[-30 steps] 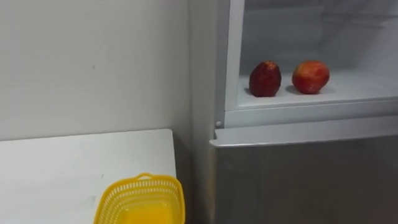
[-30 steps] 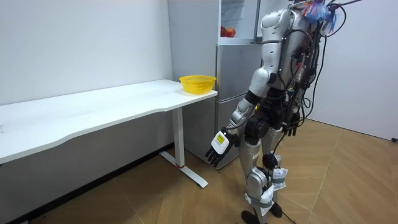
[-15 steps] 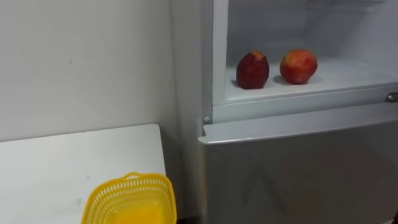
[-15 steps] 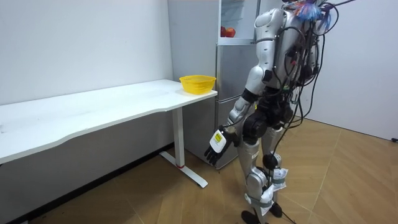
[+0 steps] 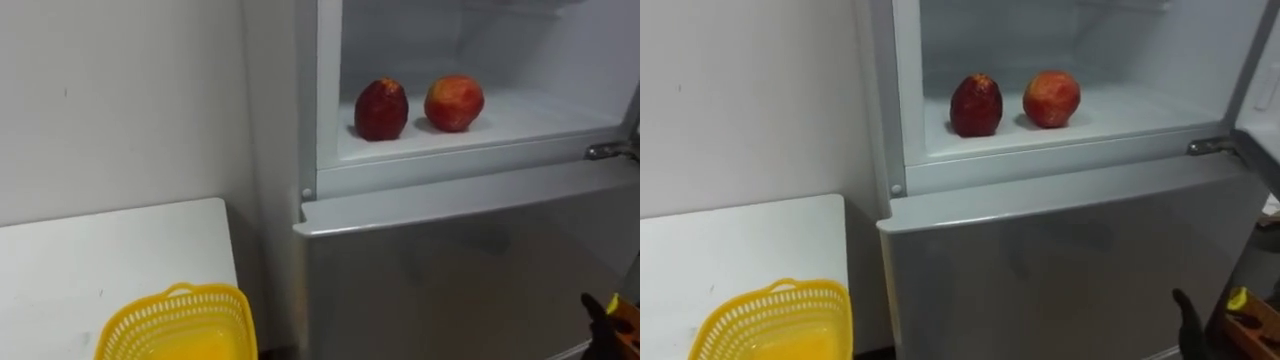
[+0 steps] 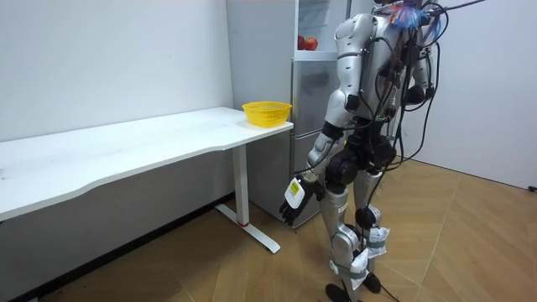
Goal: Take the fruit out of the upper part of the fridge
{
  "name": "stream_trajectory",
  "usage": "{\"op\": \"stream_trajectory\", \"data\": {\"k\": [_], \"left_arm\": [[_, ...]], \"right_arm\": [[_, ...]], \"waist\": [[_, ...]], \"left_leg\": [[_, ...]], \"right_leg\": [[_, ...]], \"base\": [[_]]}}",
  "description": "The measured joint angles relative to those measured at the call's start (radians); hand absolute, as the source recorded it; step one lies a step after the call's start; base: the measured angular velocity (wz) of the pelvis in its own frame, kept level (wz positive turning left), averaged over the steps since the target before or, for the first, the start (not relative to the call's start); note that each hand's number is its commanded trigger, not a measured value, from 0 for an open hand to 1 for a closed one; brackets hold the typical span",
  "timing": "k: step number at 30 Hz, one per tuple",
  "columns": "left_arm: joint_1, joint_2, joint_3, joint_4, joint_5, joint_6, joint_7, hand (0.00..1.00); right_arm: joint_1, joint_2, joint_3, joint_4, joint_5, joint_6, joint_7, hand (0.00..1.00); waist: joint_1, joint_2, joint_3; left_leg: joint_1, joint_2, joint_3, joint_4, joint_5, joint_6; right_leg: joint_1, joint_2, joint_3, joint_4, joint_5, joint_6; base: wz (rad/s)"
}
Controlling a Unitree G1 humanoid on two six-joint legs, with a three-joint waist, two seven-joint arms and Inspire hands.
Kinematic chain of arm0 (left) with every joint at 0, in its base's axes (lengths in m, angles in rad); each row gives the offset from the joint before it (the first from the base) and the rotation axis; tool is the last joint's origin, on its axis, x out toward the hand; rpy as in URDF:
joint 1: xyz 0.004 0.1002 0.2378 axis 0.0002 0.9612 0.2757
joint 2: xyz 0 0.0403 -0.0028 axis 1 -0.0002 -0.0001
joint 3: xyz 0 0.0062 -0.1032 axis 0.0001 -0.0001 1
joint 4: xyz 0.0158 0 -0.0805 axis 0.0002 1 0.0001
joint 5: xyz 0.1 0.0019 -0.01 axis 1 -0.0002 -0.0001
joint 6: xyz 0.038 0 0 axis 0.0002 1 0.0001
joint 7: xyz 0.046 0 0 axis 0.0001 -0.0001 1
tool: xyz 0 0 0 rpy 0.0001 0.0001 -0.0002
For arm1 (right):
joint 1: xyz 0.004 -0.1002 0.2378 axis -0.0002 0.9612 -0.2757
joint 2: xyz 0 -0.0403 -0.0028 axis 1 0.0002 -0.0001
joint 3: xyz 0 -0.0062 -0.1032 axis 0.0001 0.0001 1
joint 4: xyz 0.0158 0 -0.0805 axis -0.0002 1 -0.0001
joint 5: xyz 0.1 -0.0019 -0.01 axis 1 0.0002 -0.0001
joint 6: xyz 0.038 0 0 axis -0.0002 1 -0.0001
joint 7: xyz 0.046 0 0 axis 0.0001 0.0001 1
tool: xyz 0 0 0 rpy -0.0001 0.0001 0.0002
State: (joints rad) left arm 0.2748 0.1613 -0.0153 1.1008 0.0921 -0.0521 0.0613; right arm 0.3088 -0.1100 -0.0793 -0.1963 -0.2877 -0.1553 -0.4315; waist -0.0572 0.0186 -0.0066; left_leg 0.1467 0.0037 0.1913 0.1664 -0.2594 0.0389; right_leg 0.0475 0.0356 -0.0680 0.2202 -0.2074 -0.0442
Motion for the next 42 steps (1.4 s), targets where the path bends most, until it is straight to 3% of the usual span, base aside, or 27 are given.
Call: {"op": "stream_trajectory", "data": {"k": [3, 10, 16, 27, 37, 42], "left_arm": [[-0.004, 0.009, -0.021, 0.024, 0.003, 0.001, -0.019, 0.00], [-0.015, 0.014, -0.083, 0.025, 0.023, 0.004, -0.068, 0.00], [-0.026, 0.027, -0.108, 0.024, 0.042, 0.015, -0.076, 0.00], [-0.052, 0.041, -0.110, 0.063, 0.097, 0.033, -0.091, 0.00], [-0.039, 0.022, -0.101, 0.060, 0.203, 0.058, -0.119, 0.00], [-0.034, 0.020, -0.065, 0.053, 0.228, 0.059, -0.136, 0.00]], "right_arm": [[-0.029, -0.001, -0.002, -0.052, -0.001, -0.028, -0.035, 0.00], [-0.061, -0.006, 0.032, -0.164, -0.032, -0.044, -0.080, 0.00], [-0.068, -0.046, 0.115, -0.170, -0.019, -0.051, -0.076, 0.00], [-0.177, -0.051, 0.142, -0.206, -0.024, -0.055, -0.091, 0.00], [-0.301, -0.069, 0.115, -0.209, 0.085, -0.073, -0.037, 0.00], [-0.382, -0.117, 0.029, -0.150, 0.139, -0.073, -0.037, 0.00]], "waist": [[-0.003, 0.005, -0.0010], [0.003, 0.013, 0.0025], [0.012, -0.001, 0.0004], [0.054, -0.029, -0.0029], [0.065, -0.041, 0.0028], [0.064, -0.049, 0.0051]], "left_leg": [[0.000, 0.000, 0.000, 0.000, 0.000, 0.000], [-0.003, 0.000, -0.001, 0.002, 0.000, 0.000], [-0.016, 0.000, -0.005, 0.008, 0.000, 0.000], [-0.017, 0.000, -0.009, 0.004, 0.000, 0.000], [-0.015, 0.004, -0.050, 0.017, 0.000, 0.000], [-0.017, 0.000, -0.078, 0.030, 0.000, 0.000]], "right_leg": [[-0.008, 0.001, 0.000, 0.000, 0.001, -0.001], [-0.025, 0.001, 0.002, 0.020, 0.000, -0.002], [-0.030, 0.003, -0.005, 0.021, 0.005, -0.007], [-0.023, 0.010, -0.016, 0.016, 0.008, -0.009], [0.009, -0.002, -0.047, -0.003, 0.009, -0.008], [0.021, -0.007, -0.072, -0.018, 0.009, -0.007]], "base": [[0.03], [0.00], [0.00], [0.00], [0.13], [0.16]]}}
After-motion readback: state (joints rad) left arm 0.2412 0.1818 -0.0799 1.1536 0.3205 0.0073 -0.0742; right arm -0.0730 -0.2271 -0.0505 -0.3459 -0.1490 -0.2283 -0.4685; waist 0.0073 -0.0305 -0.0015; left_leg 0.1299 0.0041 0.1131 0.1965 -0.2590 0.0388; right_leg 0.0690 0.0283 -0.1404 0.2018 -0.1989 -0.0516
